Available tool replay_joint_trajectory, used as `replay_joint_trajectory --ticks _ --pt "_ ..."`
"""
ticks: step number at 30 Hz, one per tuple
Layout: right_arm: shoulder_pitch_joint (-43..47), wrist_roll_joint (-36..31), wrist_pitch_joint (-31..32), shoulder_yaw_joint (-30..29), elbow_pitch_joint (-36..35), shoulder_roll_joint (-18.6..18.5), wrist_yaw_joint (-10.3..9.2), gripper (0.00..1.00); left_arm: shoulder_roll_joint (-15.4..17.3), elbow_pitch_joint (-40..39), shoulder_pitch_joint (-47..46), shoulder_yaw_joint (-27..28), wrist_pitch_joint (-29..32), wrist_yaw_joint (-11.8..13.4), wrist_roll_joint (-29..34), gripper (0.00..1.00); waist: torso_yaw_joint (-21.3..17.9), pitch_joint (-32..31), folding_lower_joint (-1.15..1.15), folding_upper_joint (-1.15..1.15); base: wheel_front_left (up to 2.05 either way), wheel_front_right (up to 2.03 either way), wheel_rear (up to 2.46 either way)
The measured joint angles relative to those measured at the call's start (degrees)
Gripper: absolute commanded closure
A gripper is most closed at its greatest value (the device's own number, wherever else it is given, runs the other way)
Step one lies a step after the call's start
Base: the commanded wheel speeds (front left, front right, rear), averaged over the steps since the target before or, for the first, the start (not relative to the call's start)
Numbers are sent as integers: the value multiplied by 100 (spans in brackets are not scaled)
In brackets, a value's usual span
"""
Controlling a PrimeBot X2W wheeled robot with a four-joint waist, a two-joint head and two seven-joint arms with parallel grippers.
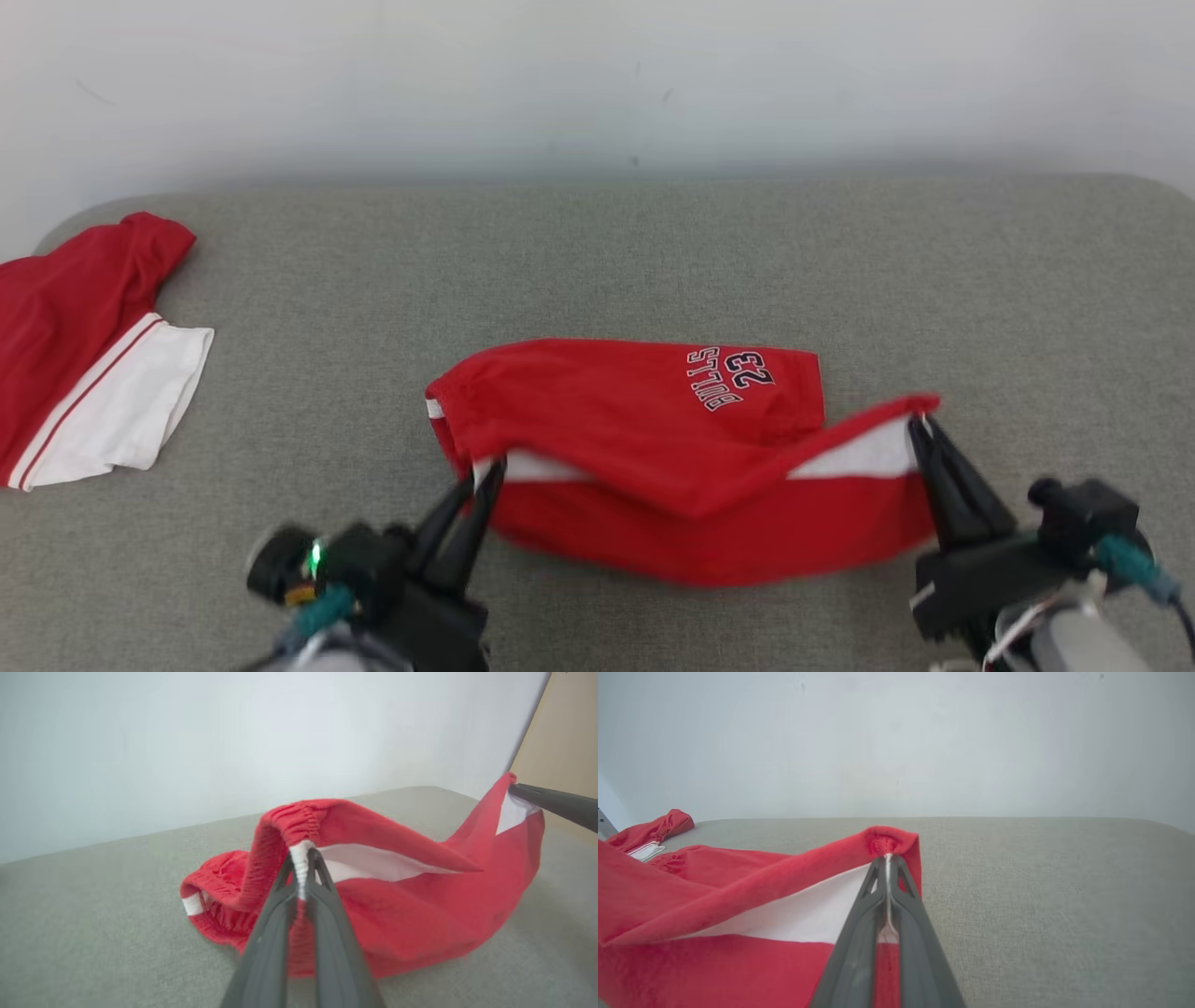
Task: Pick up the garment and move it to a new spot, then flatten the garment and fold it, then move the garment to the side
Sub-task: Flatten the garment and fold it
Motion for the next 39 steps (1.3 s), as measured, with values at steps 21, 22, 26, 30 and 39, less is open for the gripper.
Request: replay_joint_trajectory --ticks 21,22,26,30,39 --pt "-6035 1232 1154 -65 521 -256 0 100 996 588 -6939 -818 1415 0 -2147 100 -146 1962 2 1 0 0 0" --pt "-6346 1315 1214 -96 651 -230 0 100 1005 693 -7243 -853 1456 0 -2206 100 -156 2093 3 1 0 0 0" --pt "-7525 1510 1445 -200 1203 -147 0 100 967 1216 -8337 -896 1471 0 -2454 100 -201 2588 3 1 0 0 0" --pt "-8425 1550 1495 -227 1791 -101 0 100 883 1655 -9098 -1078 1417 0 -2616 100 -261 3039 3 2 0 0 0" --pt "-9320 1484 1106 1 2805 4 0 100 762 2391 -9721 -1619 1026 0 -3116 100 -447 3777 2 2 0 0 0"
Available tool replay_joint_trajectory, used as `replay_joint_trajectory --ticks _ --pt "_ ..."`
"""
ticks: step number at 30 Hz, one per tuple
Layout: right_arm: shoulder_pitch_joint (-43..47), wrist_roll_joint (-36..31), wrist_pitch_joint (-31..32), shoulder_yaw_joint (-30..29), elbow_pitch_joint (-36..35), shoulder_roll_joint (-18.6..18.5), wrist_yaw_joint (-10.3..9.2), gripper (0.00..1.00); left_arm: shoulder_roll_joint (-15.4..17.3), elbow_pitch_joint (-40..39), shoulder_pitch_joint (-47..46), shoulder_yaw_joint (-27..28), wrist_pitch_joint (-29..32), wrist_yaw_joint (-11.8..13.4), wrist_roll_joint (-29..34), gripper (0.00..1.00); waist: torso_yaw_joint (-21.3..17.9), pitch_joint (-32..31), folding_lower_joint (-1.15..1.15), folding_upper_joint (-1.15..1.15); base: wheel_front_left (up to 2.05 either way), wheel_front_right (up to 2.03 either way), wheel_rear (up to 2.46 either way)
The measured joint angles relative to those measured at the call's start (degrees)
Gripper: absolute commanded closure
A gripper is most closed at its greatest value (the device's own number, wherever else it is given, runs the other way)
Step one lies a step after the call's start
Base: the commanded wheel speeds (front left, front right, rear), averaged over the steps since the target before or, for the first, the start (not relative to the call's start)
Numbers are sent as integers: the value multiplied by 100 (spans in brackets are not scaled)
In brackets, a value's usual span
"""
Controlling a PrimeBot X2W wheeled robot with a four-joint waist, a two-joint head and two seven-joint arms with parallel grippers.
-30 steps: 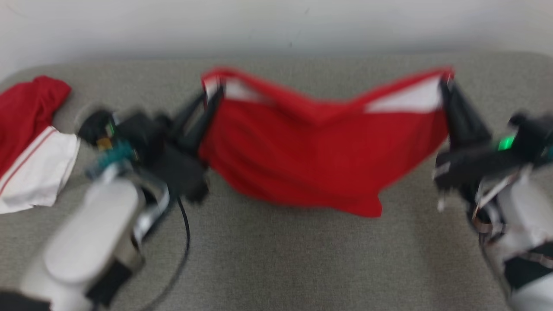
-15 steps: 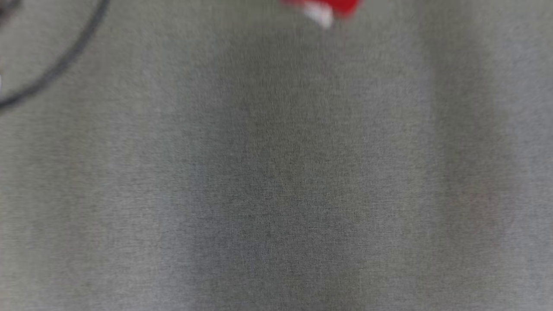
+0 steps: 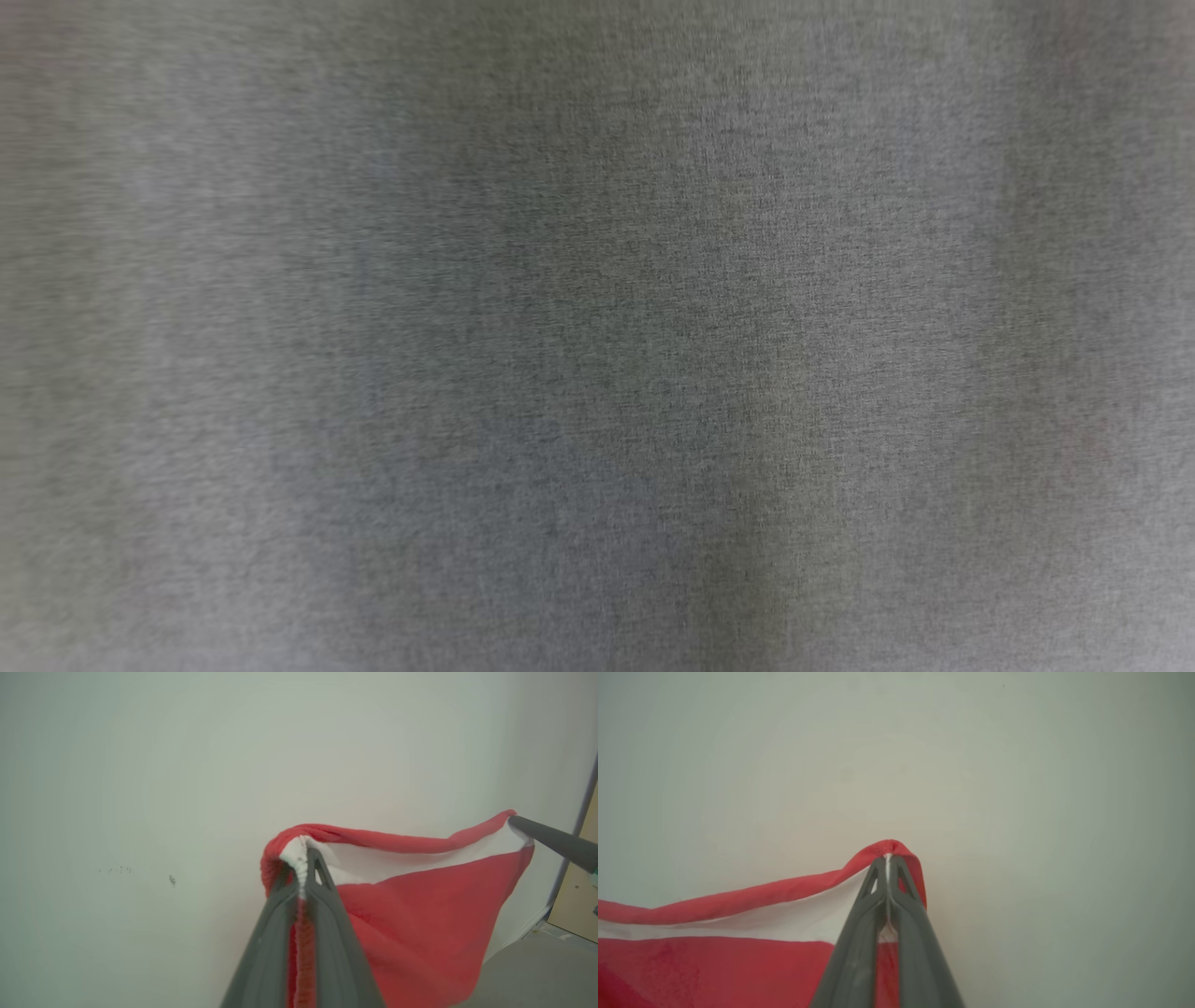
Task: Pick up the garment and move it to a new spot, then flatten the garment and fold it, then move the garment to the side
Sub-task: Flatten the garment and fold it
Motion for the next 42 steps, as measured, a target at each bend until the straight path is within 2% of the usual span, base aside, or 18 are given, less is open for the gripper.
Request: replay_joint_trajectory --ticks 5,9,14,18,22,26,31,38,42 --pt "64 119 -216 324 152 -57 0 100 -5 97 27 -347 -220 0 -276 100 -113 250 0 0 0 0 0" --pt "469 492 -338 556 48 -153 0 100 22 69 364 -450 -432 0 -639 100 -218 270 0 0 0 0 0" --pt "1390 886 -545 973 -339 -408 0 100 153 -163 1247 -822 -703 0 -822 100 -296 44 -2 -1 0 0 0" --pt "2327 1165 -717 1282 -734 -493 0 100 354 -365 2056 -868 -934 0 -866 100 -330 -272 -2 -2 0 0 0" --pt "3372 1363 -829 1577 -1132 -526 0 100 557 -795 3101 -623 -1010 164 -892 100 -376 -644 -3 -3 0 0 0" --pt "4256 1483 -925 1694 -1530 -698 0 100 702 -1559 4275 -115 -1026 474 -689 100 -410 -1024 -3 -3 0 0 0" --pt "5372 1530 -1021 1660 -2016 -969 0 100 666 -2346 5710 236 -1026 712 -372 100 -400 -1471 -3 -3 0 0 0" --pt "6884 1593 -1074 1362 -2674 -1072 0 100 517 -2941 7345 676 -1026 835 -45 100 -343 -2017 -3 -3 0 0 0" --pt "7759 1573 -1077 1141 -2945 -1029 0 100 506 -3054 8201 790 -1026 803 131 100 -326 -2300 -3 -4 0 0 0"
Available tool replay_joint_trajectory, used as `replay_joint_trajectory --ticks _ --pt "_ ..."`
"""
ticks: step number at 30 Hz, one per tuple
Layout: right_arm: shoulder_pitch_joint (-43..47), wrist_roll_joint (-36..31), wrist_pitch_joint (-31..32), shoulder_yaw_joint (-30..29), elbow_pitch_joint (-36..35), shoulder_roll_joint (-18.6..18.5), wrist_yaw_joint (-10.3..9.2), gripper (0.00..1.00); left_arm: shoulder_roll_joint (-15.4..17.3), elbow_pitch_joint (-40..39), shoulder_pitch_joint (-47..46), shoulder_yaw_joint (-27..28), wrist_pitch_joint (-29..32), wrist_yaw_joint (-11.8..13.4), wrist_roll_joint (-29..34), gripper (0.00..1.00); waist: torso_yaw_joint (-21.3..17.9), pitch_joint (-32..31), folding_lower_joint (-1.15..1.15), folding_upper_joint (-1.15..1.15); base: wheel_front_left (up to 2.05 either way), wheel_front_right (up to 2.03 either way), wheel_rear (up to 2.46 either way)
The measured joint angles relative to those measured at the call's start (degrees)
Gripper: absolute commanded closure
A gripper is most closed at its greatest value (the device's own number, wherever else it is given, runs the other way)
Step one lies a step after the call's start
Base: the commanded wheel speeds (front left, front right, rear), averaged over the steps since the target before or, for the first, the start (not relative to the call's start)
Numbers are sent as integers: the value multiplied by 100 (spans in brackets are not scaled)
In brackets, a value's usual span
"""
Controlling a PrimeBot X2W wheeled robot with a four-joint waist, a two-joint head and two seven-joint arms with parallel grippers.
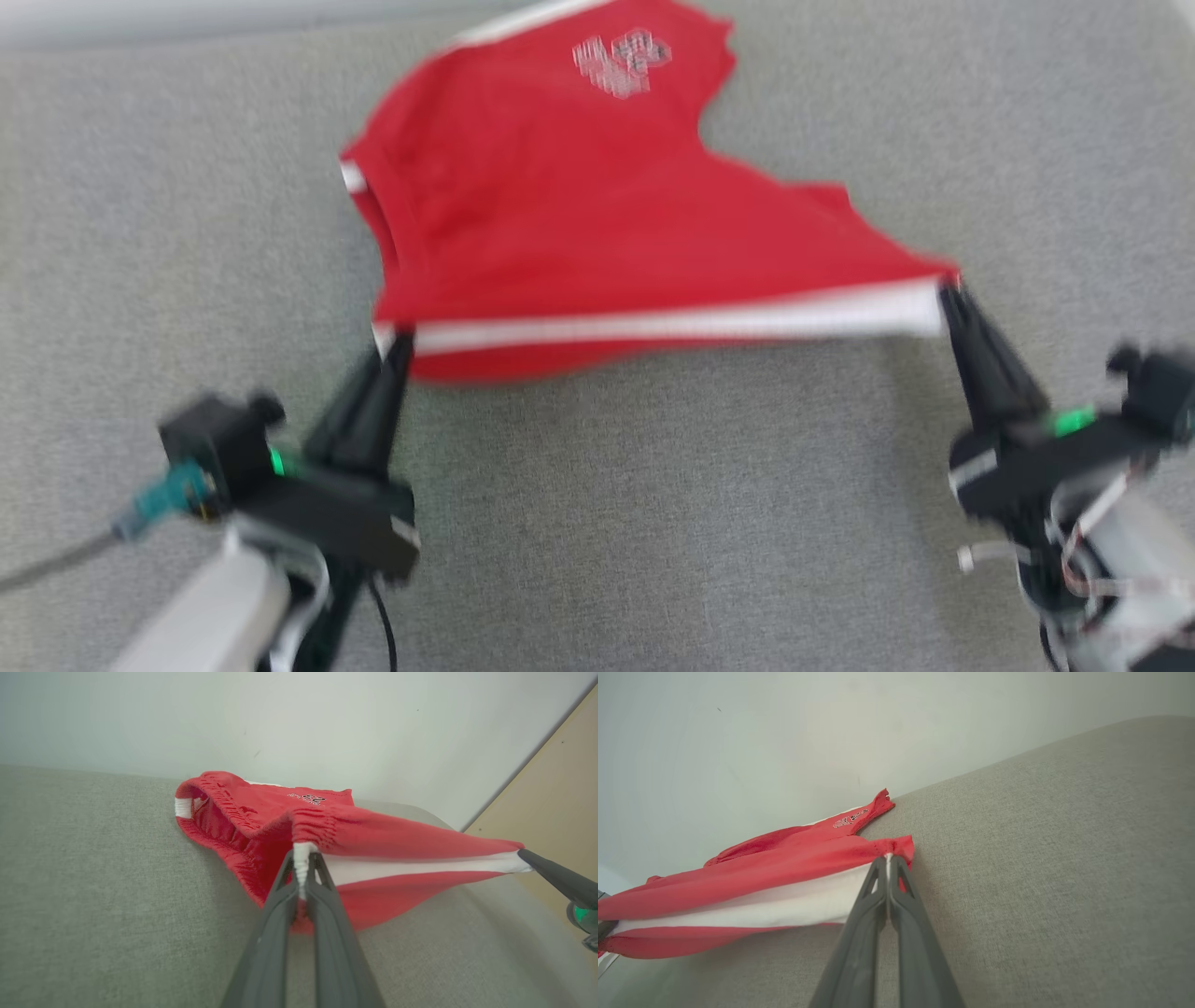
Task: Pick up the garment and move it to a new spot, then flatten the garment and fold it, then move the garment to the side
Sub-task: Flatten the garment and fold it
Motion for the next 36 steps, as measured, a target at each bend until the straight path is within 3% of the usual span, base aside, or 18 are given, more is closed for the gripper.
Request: replay_joint_trajectory --ticks 10,22,29,36 --pt "1973 -163 146 -682 -513 216 1 100 -444 74 1486 240 1 -109 550 100 63 -605 1 0 0 0 0" --pt "4145 -636 606 -1670 -1324 1133 10 100 -653 252 2337 438 1 -352 1221 100 425 -1054 1 1 0 0 0" --pt "4105 -1057 907 -2234 -1822 1313 10 100 -846 172 2388 536 0 -456 1419 100 537 -1173 2 2 0 0 0" --pt "3018 -1521 1556 -2585 -2207 1049 10 100 -1096 122 1941 469 0 -578 1689 100 687 -1159 2 2 0 0 0"
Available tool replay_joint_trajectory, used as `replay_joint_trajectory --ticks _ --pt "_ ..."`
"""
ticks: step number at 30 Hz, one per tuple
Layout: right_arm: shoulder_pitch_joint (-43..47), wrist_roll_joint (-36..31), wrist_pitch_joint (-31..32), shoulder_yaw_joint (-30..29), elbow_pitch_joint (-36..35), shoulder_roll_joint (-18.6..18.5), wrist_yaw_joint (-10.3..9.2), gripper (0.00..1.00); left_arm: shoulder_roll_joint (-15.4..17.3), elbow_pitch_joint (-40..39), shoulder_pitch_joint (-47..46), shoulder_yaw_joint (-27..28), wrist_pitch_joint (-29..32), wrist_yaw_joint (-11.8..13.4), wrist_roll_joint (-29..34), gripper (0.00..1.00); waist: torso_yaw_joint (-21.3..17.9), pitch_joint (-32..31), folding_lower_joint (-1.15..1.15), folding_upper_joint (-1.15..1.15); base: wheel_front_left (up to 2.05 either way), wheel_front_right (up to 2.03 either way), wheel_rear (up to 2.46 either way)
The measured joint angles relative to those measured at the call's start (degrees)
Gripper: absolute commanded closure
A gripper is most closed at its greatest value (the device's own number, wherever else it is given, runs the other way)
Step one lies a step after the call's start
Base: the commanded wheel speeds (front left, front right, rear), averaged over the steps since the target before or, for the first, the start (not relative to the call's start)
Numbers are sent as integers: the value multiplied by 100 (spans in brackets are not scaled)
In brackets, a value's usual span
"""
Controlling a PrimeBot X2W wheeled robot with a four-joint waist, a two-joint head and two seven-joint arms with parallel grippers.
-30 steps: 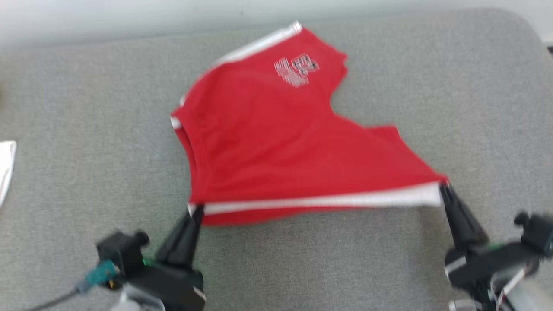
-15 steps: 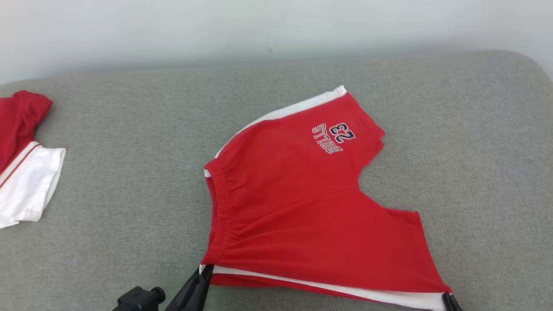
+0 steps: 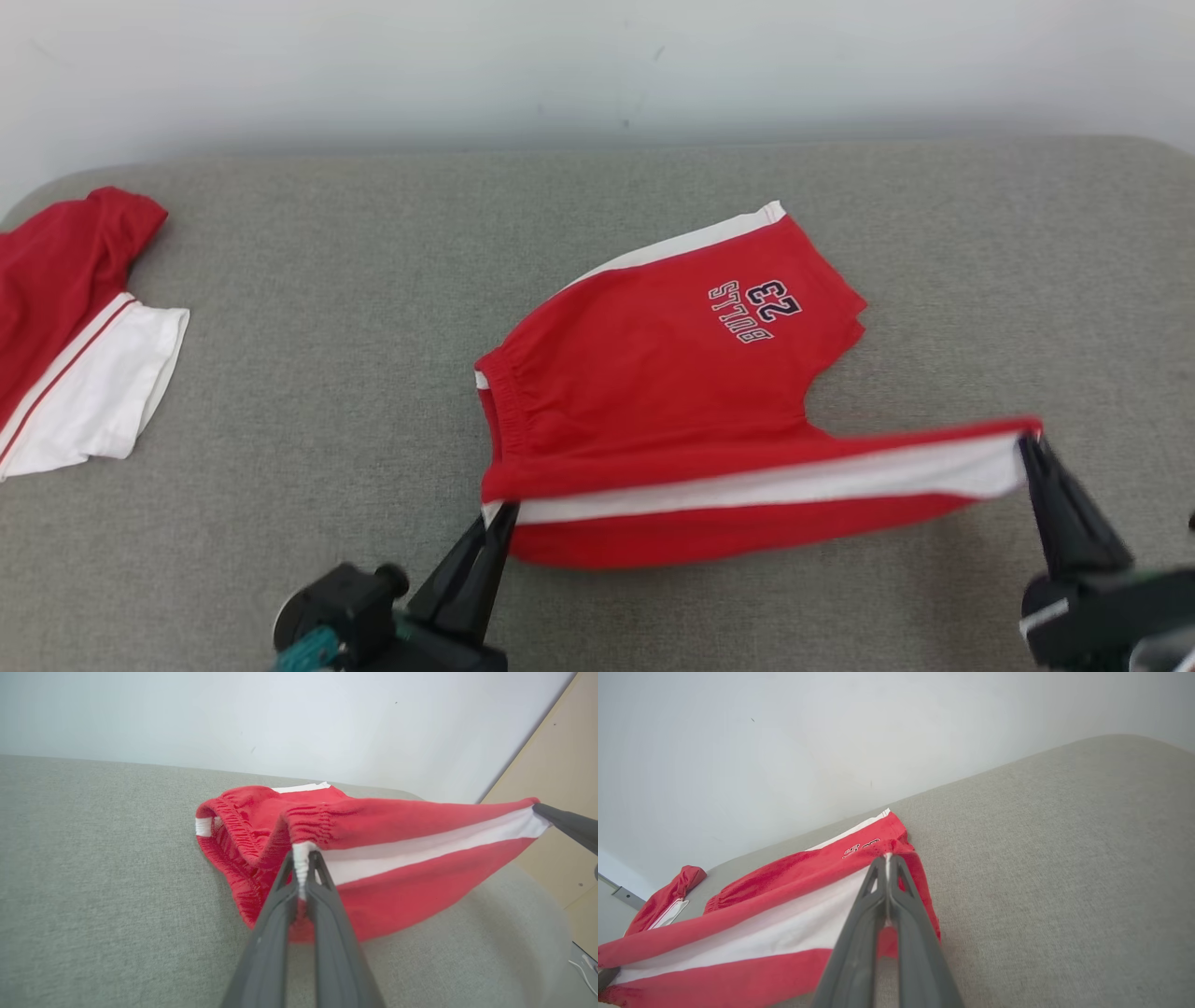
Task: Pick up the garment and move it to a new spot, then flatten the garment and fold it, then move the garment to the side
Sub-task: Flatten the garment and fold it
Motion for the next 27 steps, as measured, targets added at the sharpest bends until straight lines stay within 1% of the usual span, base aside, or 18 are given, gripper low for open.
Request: replay_joint_trajectory --ticks 3,10,17,23,27 --pt "-578 -105 199 37 132 -160 0 100 -111 64 -325 -46 0 -64 25 100 68 76 0 0 0 0 0" --pt "-2132 -147 375 234 977 -428 0 100 -336 368 -1082 -45 0 -135 38 100 252 360 1 0 0 0 0" --pt "-3743 -291 367 602 2382 -502 -1 100 -609 780 -1836 4 0 -183 36 100 458 766 1 1 0 0 0" --pt "-4908 -487 181 1034 3618 -428 0 100 -804 1185 -2354 18 0 -213 36 100 660 1137 1 1 0 0 0" --pt "-5528 -548 -2 1190 4392 -358 0 100 -898 1389 -2583 37 0 -213 43 100 788 1349 2 1 0 0 0"
